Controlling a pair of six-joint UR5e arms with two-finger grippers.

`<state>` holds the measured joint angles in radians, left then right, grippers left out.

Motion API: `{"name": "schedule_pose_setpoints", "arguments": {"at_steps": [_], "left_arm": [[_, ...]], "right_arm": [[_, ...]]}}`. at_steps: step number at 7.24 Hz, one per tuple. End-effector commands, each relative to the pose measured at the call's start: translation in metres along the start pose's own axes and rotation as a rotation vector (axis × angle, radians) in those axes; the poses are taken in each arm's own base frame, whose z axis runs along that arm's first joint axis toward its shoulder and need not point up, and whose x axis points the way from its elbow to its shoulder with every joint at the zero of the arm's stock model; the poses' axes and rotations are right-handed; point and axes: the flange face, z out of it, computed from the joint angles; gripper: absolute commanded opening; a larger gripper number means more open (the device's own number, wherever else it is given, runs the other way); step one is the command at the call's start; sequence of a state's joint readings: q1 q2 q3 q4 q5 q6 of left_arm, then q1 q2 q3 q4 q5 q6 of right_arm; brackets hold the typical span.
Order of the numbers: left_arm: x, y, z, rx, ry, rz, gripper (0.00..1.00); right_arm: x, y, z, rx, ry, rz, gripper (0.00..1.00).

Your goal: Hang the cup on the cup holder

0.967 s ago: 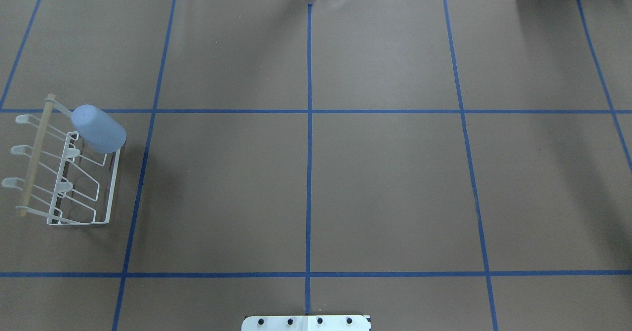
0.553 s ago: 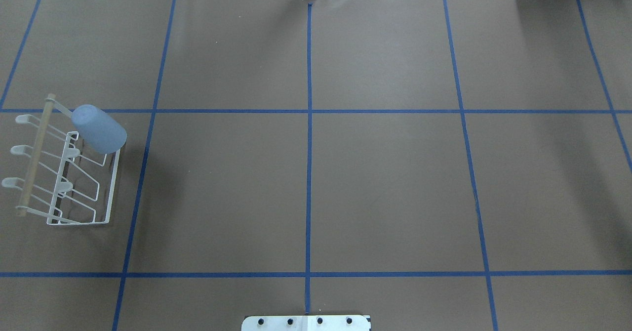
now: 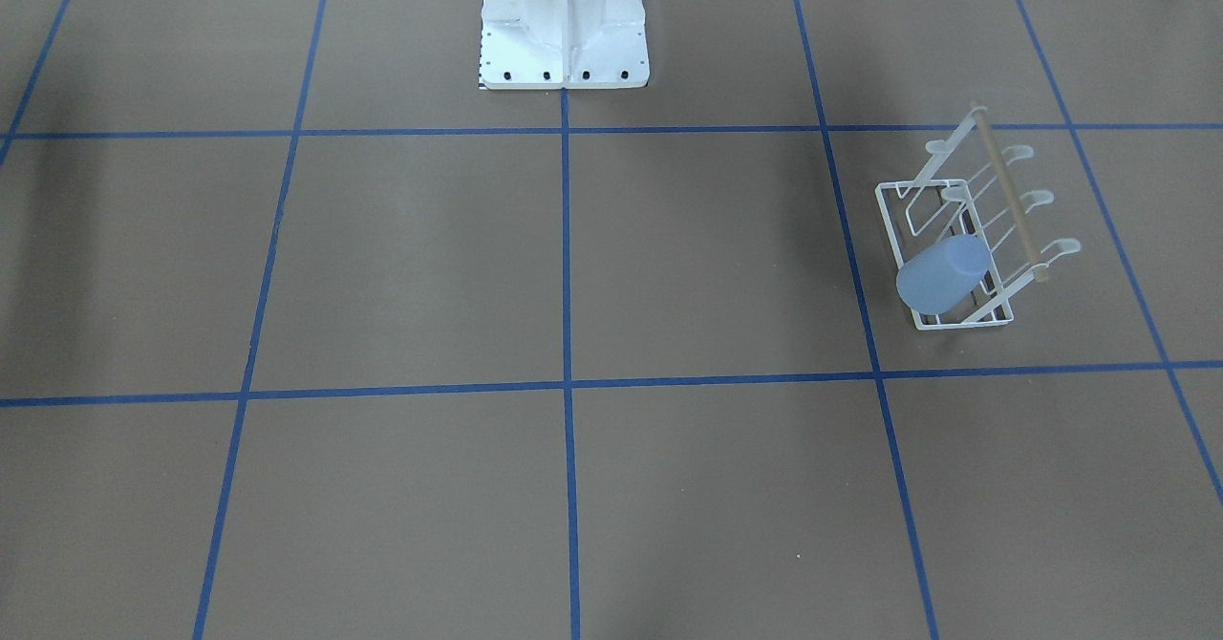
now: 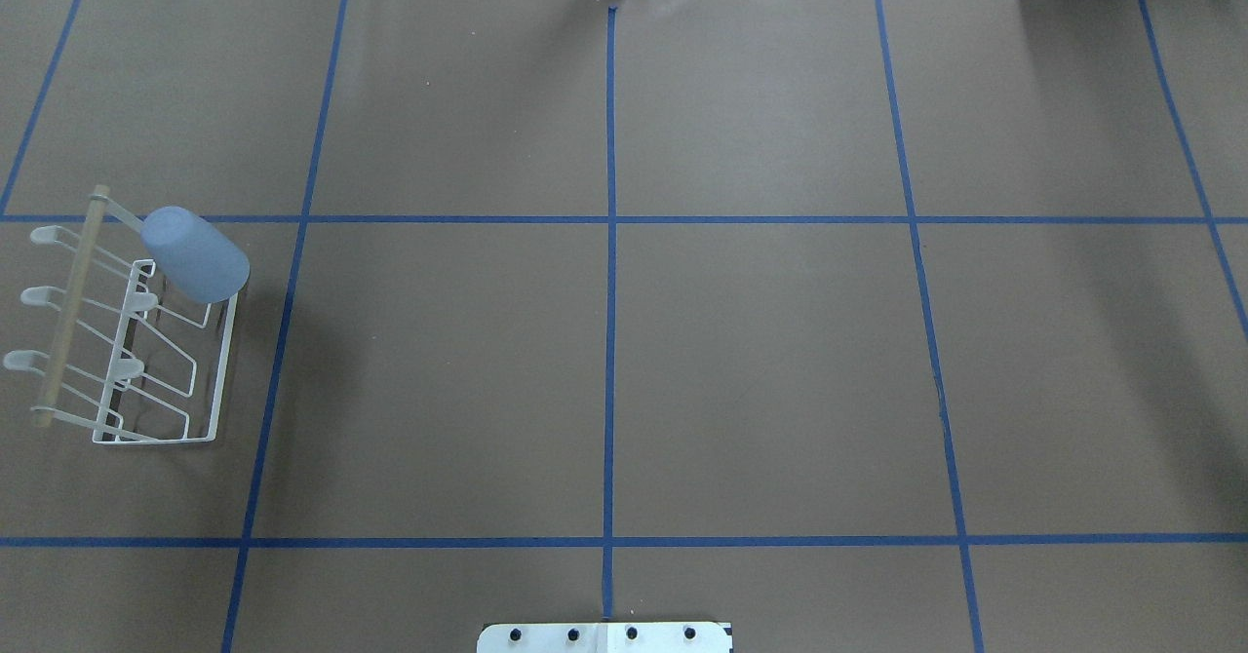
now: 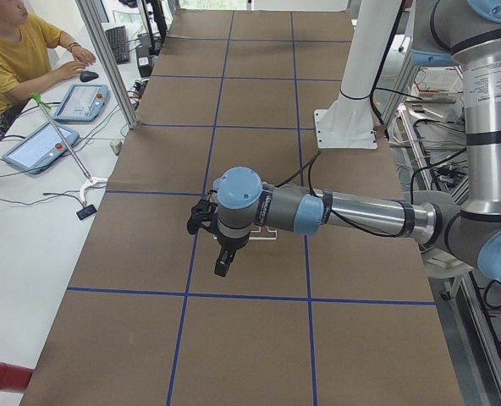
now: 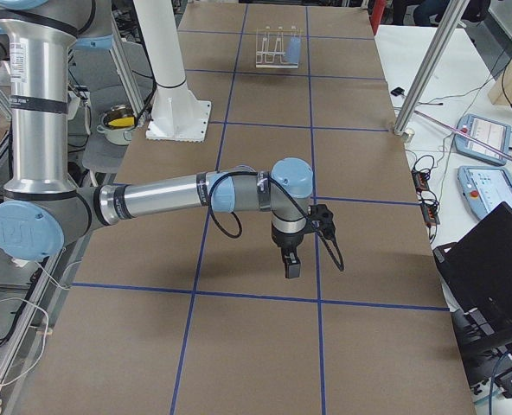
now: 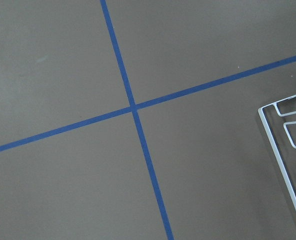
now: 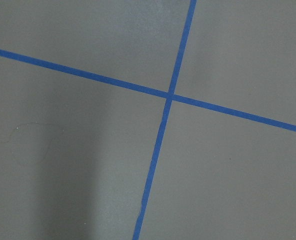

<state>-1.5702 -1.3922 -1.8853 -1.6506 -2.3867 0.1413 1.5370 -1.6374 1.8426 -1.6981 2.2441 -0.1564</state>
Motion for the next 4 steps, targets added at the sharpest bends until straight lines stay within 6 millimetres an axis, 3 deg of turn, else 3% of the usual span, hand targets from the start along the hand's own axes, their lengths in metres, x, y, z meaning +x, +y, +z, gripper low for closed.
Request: {"name": "schedule_pose_setpoints", "arguments": {"at_steps": [1, 4], "left_arm": [[0.0011, -0.0008, -0.0004, 0.002, 0.002, -0.005, 0.98], [-0.0012, 0.0023, 0.0002, -0.001, 0.000, -0.011, 0.98]], "right_arm": [[-0.0005, -0.0004, -0.0007, 0.001, 0.000, 0.003, 1.00], [-0.0070, -0.0038, -0.0065, 0.017, -0.022, 0.048, 1.00]]}}
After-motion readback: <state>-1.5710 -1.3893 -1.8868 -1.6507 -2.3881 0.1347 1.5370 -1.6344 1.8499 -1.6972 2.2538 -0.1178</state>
